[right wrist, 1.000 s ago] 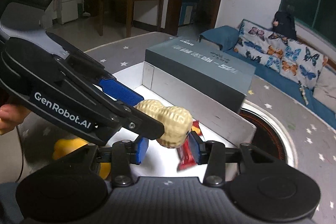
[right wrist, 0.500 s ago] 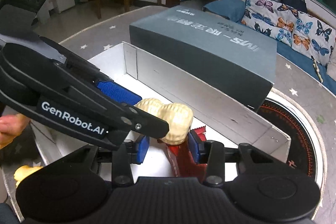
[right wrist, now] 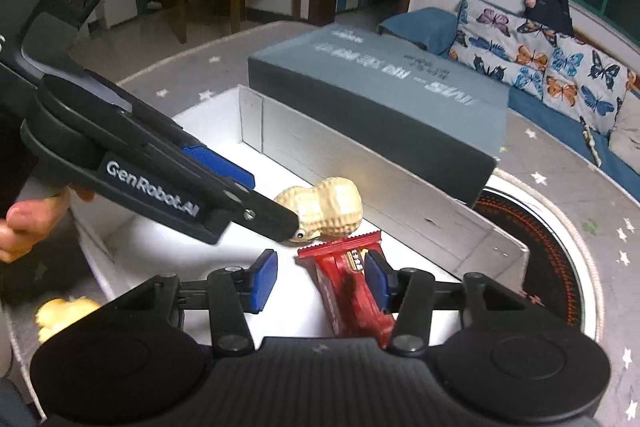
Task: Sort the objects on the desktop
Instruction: 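Carry the peanut toy into the white box and release it, then grasp the yellow duck toy with the left tool and lift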
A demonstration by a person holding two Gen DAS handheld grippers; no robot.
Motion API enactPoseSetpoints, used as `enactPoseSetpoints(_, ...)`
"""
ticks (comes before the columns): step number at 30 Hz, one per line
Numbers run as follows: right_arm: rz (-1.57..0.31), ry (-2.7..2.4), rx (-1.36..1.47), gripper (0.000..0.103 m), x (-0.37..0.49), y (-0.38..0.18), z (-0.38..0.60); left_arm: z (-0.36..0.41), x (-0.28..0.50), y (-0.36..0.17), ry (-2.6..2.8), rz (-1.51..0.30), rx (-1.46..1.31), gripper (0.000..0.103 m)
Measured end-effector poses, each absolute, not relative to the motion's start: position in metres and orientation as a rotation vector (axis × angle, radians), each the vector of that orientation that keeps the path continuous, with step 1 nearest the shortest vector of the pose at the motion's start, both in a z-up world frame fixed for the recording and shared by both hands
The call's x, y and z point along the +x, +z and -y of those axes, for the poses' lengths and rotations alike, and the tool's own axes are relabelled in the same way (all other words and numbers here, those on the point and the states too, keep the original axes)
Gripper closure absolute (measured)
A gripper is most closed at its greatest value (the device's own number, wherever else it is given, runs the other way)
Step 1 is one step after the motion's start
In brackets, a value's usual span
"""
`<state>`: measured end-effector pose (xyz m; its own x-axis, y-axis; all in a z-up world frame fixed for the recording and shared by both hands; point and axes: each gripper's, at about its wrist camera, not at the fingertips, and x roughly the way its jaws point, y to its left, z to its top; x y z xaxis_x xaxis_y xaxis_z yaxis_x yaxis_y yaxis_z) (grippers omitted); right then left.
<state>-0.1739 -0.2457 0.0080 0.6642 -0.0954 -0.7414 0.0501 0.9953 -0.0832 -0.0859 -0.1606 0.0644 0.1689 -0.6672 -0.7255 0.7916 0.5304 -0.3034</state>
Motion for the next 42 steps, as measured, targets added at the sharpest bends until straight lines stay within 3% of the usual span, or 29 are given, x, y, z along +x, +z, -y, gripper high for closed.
enactPoseSetpoints(16, -0.751, 0.017, -0.027, 0.055, -0.254, 0.04, 0.199, 0.069, -0.162, 0.099, -1.042, -0.815, 0.176, 0.052)
enactPoseSetpoints(42, -0.893, 0.107, 0.184, 0.055, -0.229, -0.019, 0.189, 0.032, -0.182, 0.043, -1.014, -0.982, 0.188, 0.051)
